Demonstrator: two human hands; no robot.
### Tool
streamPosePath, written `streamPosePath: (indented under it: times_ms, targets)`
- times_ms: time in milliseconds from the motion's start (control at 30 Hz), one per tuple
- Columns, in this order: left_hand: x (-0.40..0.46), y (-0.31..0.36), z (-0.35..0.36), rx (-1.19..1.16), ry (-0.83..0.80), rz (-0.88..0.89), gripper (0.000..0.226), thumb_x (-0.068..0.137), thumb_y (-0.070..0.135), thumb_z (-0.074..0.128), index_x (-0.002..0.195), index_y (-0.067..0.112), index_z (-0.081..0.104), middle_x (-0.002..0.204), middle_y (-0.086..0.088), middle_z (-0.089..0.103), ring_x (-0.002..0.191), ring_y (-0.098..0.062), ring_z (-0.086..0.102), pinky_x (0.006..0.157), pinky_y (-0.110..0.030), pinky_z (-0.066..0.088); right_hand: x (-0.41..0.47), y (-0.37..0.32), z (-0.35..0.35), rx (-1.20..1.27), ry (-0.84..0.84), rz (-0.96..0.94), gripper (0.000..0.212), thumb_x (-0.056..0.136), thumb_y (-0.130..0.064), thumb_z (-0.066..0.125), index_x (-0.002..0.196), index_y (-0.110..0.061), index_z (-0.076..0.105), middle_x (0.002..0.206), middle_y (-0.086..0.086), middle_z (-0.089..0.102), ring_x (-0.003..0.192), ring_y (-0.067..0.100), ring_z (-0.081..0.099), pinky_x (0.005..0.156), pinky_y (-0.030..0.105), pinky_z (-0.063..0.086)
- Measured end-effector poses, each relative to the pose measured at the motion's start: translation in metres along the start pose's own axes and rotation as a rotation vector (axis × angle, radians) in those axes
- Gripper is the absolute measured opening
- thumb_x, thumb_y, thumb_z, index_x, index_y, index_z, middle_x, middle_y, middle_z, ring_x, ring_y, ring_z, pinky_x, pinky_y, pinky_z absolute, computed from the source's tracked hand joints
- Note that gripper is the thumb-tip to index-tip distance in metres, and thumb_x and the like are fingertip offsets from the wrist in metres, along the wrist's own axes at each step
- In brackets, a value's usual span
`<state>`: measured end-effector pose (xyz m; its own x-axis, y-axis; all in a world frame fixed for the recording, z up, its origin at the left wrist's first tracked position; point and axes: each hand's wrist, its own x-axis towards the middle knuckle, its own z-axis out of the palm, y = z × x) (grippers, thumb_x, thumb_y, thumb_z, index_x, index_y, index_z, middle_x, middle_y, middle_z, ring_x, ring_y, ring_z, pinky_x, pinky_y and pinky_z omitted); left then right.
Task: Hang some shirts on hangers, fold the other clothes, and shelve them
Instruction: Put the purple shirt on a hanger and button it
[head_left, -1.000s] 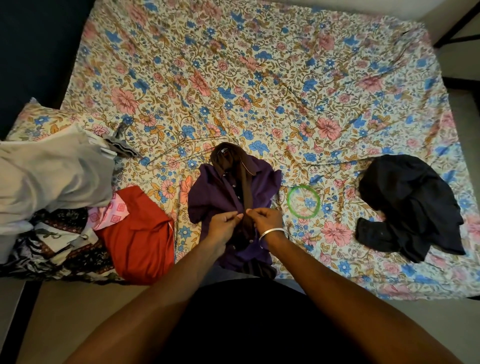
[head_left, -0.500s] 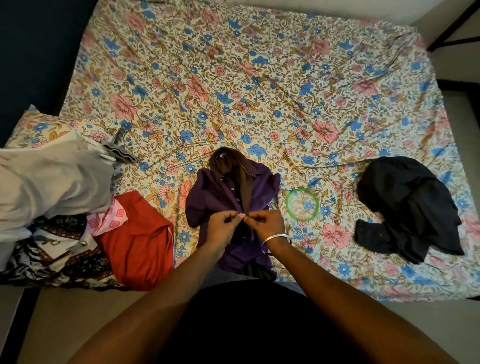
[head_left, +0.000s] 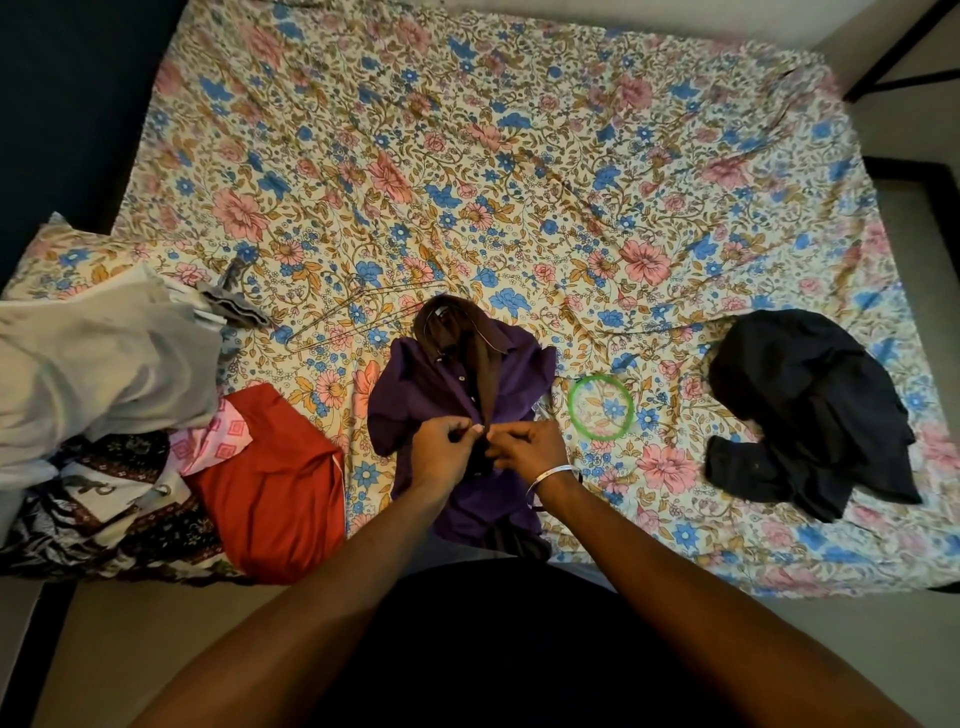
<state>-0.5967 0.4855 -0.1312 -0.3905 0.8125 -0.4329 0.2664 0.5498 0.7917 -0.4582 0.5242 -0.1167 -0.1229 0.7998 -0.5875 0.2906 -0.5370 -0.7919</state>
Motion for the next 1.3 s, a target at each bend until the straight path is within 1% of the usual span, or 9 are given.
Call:
streamPosePath:
  times_ms: [233, 400, 633, 767, 867, 1000, 1100, 1200, 1300]
  targets:
    - [-0.003, -0.002, -0.003, -0.011, -0.059, 0.054, 0.007, 0.091, 0.017, 0.075, 0.091, 0.013, 0.081, 0.082, 0.004, 0.077, 0.078, -0.011, 0.071, 0.076, -0.036, 0.058, -0.004, -0.007, -0.001, 0.074, -0.033, 0.047, 0.012, 0.091, -0.004, 0.069, 0.081, -0.009, 0.072, 0.073, 0.014, 0.072, 0.056, 0.019, 0.070, 0.053, 0.029, 0.059]
    - [-0.009, 0.006, -0.006, -0.145, -0.122, -0.075, 0.026, 0.098, 0.013, 0.065, 0.077, 0.025, 0.075, 0.073, 0.006, 0.072, 0.065, -0.010, 0.063, 0.061, -0.031, 0.052, 0.000, -0.003, 0.003, -0.072, 0.040, 0.001, 0.012, 0.085, -0.007, 0.077, 0.075, -0.013, 0.073, 0.072, 0.015, 0.074, 0.057, 0.023, 0.068, 0.059, 0.047, 0.059]
    - [-0.015, 0.015, -0.007, -0.343, -0.140, -0.198, 0.019, 0.098, 0.009, 0.064, 0.082, 0.010, 0.076, 0.069, -0.002, 0.071, 0.061, -0.012, 0.064, 0.049, -0.019, 0.049, 0.000, -0.002, 0.003, -0.438, 0.076, -0.221, 0.010, 0.081, -0.028, 0.078, 0.077, -0.019, 0.077, 0.067, -0.005, 0.073, 0.062, 0.008, 0.069, 0.058, 0.026, 0.057]
    - [-0.012, 0.013, -0.005, -0.290, -0.133, -0.163, 0.025, 0.100, 0.014, 0.062, 0.079, 0.013, 0.076, 0.074, -0.007, 0.075, 0.067, -0.021, 0.068, 0.053, -0.026, 0.049, -0.001, -0.006, 0.008, -0.226, 0.068, -0.118, 0.012, 0.088, -0.014, 0.073, 0.076, -0.015, 0.073, 0.069, 0.006, 0.072, 0.064, 0.025, 0.073, 0.052, 0.034, 0.058]
    - [-0.010, 0.011, -0.004, -0.220, -0.118, -0.140, 0.027, 0.100, 0.015, 0.062, 0.077, 0.020, 0.076, 0.071, -0.002, 0.075, 0.064, -0.016, 0.068, 0.050, -0.023, 0.048, -0.002, -0.006, 0.007, -0.253, 0.039, -0.132, 0.016, 0.090, -0.014, 0.070, 0.075, -0.019, 0.069, 0.069, 0.007, 0.072, 0.064, 0.025, 0.073, 0.056, 0.043, 0.061]
    - [-0.013, 0.013, -0.003, -0.271, -0.101, -0.199, 0.024, 0.099, 0.015, 0.064, 0.079, 0.020, 0.077, 0.071, -0.002, 0.073, 0.063, -0.015, 0.066, 0.049, -0.020, 0.047, -0.004, -0.010, 0.003, -0.593, 0.026, -0.290, 0.009, 0.088, -0.030, 0.067, 0.085, -0.022, 0.069, 0.065, -0.007, 0.065, 0.061, 0.008, 0.063, 0.058, 0.022, 0.050]
    - [-0.010, 0.013, -0.002, -0.315, -0.083, -0.202, 0.022, 0.098, 0.017, 0.066, 0.081, 0.022, 0.079, 0.075, -0.001, 0.076, 0.070, -0.018, 0.070, 0.058, -0.027, 0.052, 0.000, -0.010, 0.003, -0.457, 0.017, -0.253, 0.007, 0.088, -0.023, 0.069, 0.083, -0.018, 0.071, 0.066, -0.007, 0.067, 0.058, 0.006, 0.063, 0.056, 0.018, 0.048]
    - [-0.006, 0.010, -0.005, -0.122, -0.062, -0.069, 0.011, 0.094, 0.021, 0.071, 0.090, 0.022, 0.081, 0.083, 0.005, 0.078, 0.079, -0.014, 0.073, 0.071, -0.032, 0.058, 0.005, -0.005, 0.005, -0.195, 0.058, -0.133, 0.017, 0.090, -0.014, 0.070, 0.076, -0.023, 0.072, 0.065, -0.004, 0.069, 0.060, 0.014, 0.067, 0.064, 0.035, 0.056]
    - [-0.009, 0.008, -0.009, 0.037, -0.134, 0.099, 0.008, 0.090, 0.024, 0.076, 0.094, 0.021, 0.082, 0.088, 0.009, 0.078, 0.081, 0.000, 0.071, 0.074, -0.024, 0.056, 0.014, -0.006, 0.002, -0.152, 0.149, -0.047, 0.024, 0.083, -0.047, 0.075, 0.072, -0.025, 0.074, 0.067, -0.002, 0.071, 0.069, 0.021, 0.068, 0.069, 0.040, 0.057]
